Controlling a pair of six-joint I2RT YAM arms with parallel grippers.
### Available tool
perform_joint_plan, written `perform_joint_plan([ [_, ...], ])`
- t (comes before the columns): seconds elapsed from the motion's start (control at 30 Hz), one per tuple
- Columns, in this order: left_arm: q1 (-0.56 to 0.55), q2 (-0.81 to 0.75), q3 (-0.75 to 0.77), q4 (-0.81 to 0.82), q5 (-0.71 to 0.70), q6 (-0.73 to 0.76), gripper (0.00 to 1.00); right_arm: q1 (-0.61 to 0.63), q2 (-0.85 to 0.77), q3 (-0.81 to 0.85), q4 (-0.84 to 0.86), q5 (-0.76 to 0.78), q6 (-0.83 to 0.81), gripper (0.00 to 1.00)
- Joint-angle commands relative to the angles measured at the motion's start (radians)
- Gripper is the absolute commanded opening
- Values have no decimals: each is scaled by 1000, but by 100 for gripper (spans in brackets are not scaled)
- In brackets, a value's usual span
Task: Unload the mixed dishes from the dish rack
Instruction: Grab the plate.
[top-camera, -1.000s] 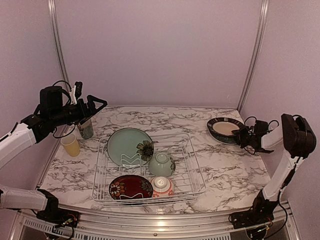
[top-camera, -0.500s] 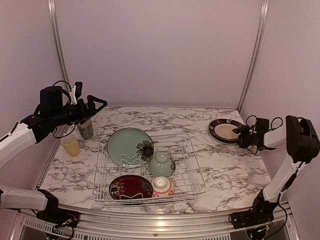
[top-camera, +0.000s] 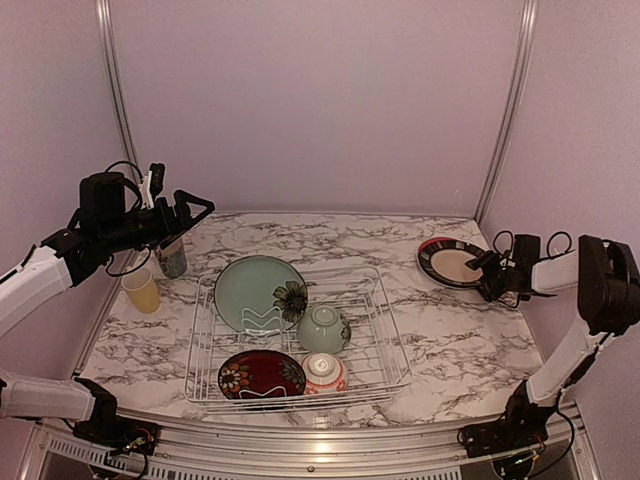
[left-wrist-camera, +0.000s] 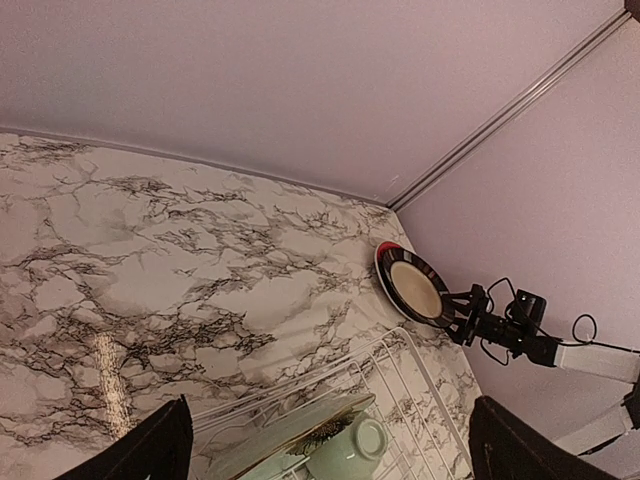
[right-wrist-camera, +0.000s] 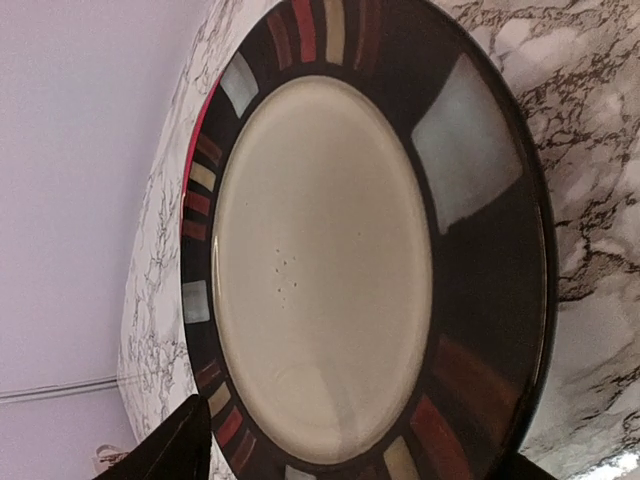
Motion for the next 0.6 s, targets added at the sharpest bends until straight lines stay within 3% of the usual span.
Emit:
perform_joint_plan([
  [0.0,-3,-22,-11,-10,5,12,99,-5,-40,44,-63,44,-64,71],
  [0.4,-4,-20,-14,-1,8,6,99,-3,-67,54,-162,137,-181,76],
  [0.57,-5,-12,-9,2,14,3,99,0,-23,87,-131,85,-201,75],
])
